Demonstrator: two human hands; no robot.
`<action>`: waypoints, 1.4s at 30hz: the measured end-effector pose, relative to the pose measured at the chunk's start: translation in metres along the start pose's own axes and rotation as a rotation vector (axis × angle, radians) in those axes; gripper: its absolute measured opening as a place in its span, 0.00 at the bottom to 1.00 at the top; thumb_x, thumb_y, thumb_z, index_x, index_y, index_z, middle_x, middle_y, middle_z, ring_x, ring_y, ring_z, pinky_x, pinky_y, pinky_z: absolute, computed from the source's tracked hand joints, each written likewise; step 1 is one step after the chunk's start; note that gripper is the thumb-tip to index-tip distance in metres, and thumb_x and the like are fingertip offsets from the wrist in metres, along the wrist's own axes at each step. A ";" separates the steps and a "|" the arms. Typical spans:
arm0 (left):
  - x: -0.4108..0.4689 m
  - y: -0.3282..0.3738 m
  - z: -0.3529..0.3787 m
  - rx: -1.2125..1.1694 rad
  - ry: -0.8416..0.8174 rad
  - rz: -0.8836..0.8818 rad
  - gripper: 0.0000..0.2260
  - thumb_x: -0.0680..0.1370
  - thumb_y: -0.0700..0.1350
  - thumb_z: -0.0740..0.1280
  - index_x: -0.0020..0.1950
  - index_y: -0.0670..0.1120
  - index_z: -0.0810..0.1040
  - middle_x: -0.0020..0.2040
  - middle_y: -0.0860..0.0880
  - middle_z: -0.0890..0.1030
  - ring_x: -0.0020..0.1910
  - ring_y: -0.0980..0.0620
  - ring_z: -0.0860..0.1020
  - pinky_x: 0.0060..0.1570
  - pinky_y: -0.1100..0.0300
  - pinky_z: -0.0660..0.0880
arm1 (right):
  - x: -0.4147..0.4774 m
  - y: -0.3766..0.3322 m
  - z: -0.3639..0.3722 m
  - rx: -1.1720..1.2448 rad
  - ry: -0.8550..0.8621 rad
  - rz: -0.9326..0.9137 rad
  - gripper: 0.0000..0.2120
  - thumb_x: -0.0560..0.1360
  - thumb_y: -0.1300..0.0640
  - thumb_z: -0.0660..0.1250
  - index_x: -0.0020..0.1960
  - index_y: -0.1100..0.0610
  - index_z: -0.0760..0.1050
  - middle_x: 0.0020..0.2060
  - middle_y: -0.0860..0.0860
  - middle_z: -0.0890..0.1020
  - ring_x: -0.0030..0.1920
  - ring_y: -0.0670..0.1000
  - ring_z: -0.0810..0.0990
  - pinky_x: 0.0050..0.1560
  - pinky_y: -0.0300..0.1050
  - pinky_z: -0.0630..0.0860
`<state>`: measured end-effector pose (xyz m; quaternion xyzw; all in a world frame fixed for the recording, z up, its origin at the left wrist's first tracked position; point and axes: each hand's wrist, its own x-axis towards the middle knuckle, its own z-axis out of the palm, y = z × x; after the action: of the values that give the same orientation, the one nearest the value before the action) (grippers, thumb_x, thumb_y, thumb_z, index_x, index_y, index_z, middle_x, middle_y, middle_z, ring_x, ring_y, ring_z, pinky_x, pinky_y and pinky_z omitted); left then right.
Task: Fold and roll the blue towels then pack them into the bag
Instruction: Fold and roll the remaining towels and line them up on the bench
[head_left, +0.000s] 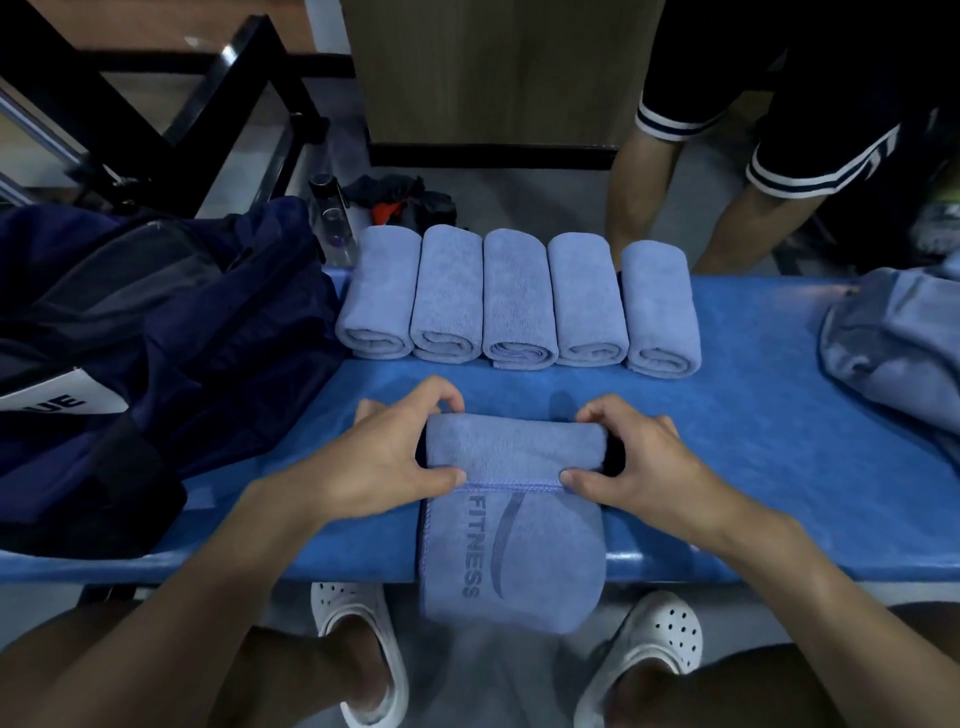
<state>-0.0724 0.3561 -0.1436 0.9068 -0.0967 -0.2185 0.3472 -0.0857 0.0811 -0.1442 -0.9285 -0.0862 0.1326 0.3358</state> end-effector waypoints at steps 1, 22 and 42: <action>0.001 0.000 -0.001 -0.012 0.007 0.003 0.22 0.72 0.52 0.74 0.55 0.67 0.64 0.58 0.61 0.76 0.58 0.53 0.65 0.56 0.55 0.64 | 0.001 0.000 0.000 0.004 0.001 -0.009 0.17 0.68 0.45 0.75 0.51 0.42 0.69 0.43 0.42 0.78 0.49 0.45 0.71 0.56 0.44 0.68; -0.008 0.002 0.006 0.011 0.177 0.281 0.10 0.76 0.63 0.62 0.47 0.58 0.75 0.53 0.59 0.78 0.58 0.54 0.76 0.58 0.49 0.73 | -0.016 0.003 0.000 -0.052 0.109 -0.261 0.11 0.77 0.37 0.58 0.45 0.43 0.68 0.51 0.39 0.73 0.56 0.45 0.74 0.59 0.54 0.69; 0.001 0.007 0.001 0.019 0.221 0.185 0.25 0.77 0.52 0.71 0.72 0.59 0.67 0.58 0.67 0.70 0.61 0.65 0.69 0.62 0.64 0.64 | 0.003 0.001 0.002 -0.101 0.201 -0.201 0.26 0.72 0.50 0.74 0.68 0.52 0.71 0.54 0.43 0.68 0.56 0.50 0.71 0.61 0.51 0.71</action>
<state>-0.0721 0.3500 -0.1404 0.9158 -0.1434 -0.0836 0.3657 -0.0832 0.0821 -0.1469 -0.9396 -0.1512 0.0002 0.3071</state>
